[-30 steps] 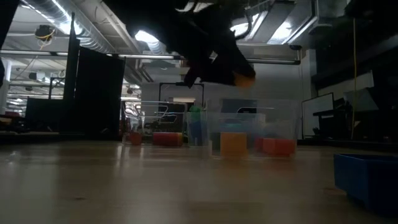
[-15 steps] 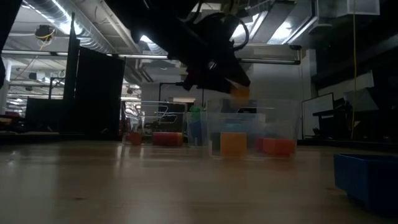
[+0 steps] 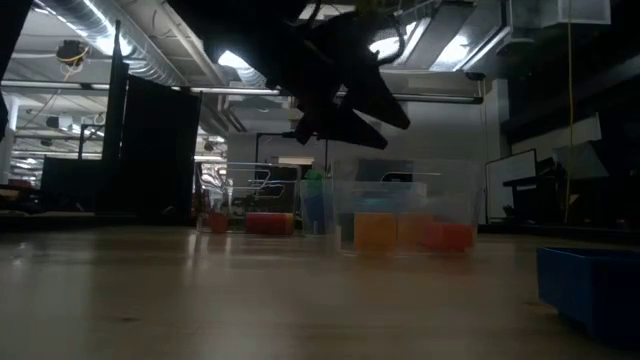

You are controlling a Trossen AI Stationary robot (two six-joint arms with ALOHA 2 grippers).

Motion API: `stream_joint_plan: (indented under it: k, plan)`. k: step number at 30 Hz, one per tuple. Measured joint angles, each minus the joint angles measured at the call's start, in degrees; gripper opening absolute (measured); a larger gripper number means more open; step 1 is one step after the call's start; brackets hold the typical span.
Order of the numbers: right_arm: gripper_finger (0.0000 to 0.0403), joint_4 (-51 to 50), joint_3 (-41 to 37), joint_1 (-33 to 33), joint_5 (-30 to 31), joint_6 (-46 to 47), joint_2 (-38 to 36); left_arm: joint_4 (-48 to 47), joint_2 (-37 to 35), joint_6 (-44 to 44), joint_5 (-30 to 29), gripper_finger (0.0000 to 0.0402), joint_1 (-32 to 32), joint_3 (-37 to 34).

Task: Sort blocks by size
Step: Put the yellow 4 stud small game piece into the bottom transparent bin

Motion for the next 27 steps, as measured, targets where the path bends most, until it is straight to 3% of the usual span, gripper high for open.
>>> stream_joint_plan:
  k: [12,27]
  plan:
    - [0.0223,-4.64,0.0,-0.15,0.63,0.02,7.53,1.43,0.0,1.21,1.02,0.0217,-7.47,0.02]
    - [0.0223,-6.59,0.0,-0.17,2.25,0.21,8.51,2.35,-0.02,1.13,1.02,0.0217,-13.32,0.87]
